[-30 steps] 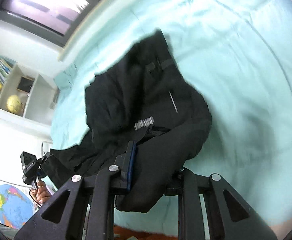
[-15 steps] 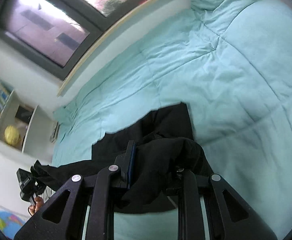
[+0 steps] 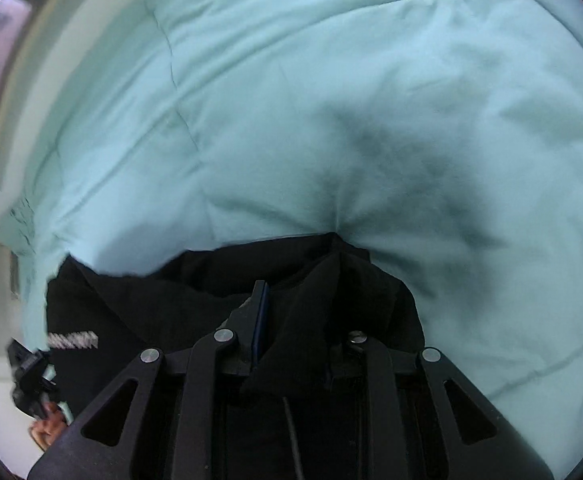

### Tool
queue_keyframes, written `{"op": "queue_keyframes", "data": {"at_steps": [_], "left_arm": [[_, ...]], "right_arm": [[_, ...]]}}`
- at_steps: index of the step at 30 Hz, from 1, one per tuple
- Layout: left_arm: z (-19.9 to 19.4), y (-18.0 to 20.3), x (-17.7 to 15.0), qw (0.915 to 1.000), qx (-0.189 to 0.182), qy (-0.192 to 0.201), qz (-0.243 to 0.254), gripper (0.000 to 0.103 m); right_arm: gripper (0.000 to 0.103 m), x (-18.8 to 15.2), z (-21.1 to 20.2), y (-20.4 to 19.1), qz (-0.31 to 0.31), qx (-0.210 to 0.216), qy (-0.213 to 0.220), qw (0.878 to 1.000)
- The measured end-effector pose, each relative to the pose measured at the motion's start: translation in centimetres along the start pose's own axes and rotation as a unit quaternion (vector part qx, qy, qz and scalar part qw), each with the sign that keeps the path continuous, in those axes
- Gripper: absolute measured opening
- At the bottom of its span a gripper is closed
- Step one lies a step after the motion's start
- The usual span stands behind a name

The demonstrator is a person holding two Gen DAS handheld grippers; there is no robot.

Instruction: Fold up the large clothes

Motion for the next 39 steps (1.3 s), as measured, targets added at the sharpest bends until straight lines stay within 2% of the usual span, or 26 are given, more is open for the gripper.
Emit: {"op": "queue_keyframes", "data": {"at_steps": [3,6,9,12,14,15,16,17,19,21,23,25,28,30,32,36,39], "left_arm": [[0.2,0.3,-0.1,0.9996,0.004,-0.008,0.028,0.02],[-0.4,0.6,-0.3,0.9987,-0.008,-0.031,0.04,0.02],[-2.3,1.3,-0.6,0.9957,-0.017,-0.055,0.072,0.022],[-5.9,2.2,-1.4,0.9901,-0.04,-0.06,0.121,0.027],[-8.0,2.2,-2.2,0.987,-0.062,-0.071,0.13,0.037],[-9.1,2.0,-2.5,0.9864,-0.068,-0.075,0.13,0.041],[-10.4,1.7,-2.6,0.9866,-0.068,-0.07,0.131,0.059],[-11.8,1.2,-2.5,0.9877,-0.062,-0.056,0.132,0.075],[-14.2,0.4,-2.0,0.9893,-0.065,-0.03,0.127,0.077],[-16.8,-0.3,-1.2,0.9901,-0.085,-0.001,0.112,0.077],[-17.9,-0.4,-0.7,0.9894,-0.049,0.028,0.134,0.08],[-17.6,-0.1,-0.5,0.9879,-0.036,0.029,0.148,0.08],[-14.9,1.3,-0.3,0.9845,-0.024,0.01,0.173,0.08],[-12.2,2.3,0.1,0.9775,0.018,-0.002,0.21,0.08],[-10.6,2.7,0.7,0.9718,0.042,-0.007,0.232,0.08],[-7.2,2.6,2.3,0.9691,0.051,-0.039,0.238,0.08],[-4.8,2.8,2.3,0.9669,0.018,-0.089,0.238,0.08]], "right_arm": [[0.025,-0.6,0.5,-0.4,-0.03,-0.017,0.004,0.999],[0.025,-0.9,-0.2,-0.4,-0.034,-0.009,0.002,0.999],[0.026,-1.1,-2.0,-0.1,-0.022,0.014,-0.003,1.0],[0.032,-1.8,-5.5,0.5,-0.011,0.059,0.005,0.998],[0.039,-2.3,-7.4,0.7,-0.005,0.091,0.007,0.996],[0.047,-2.8,-8.4,1.0,-0.002,0.11,0.007,0.994],[0.056,-3.1,-9.1,1.2,0.0,0.118,0.01,0.993],[0.059,-3.3,-10.0,1.5,0.001,0.119,0.018,0.993],[0.073,-3.7,-11.8,2.5,0.003,0.101,0.04,0.994],[0.075,-3.8,-12.9,3.0,-0.002,0.095,0.057,0.994],[0.077,-3.7,-13.5,3.5,-0.015,0.076,0.067,0.995],[0.078,-3.2,-12.9,3.6,-0.028,0.059,0.065,0.996],[0.078,-1.9,-11.1,2.5,-0.075,0.038,0.066,0.994],[0.078,-0.8,-9.6,1.6,-0.119,0.007,0.071,0.99],[0.078,0.0,-8.5,1.1,-0.15,-0.015,0.074,0.986],[0.078,1.3,-6.5,0.4,-0.192,-0.024,0.067,0.979],[0.078,2.1,-5.0,0.6,-0.2,-0.02,0.058,0.978]]}}
Point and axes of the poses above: each gripper's, at about its wrist camera, not at the fingertips, and z roughly the way its jaws point, y to its right, x to its top, the point moved 8 cm from there along z, roughly the way its jaws point, and after that the axes turned 2 degrees about z, right-handed, at the moved point
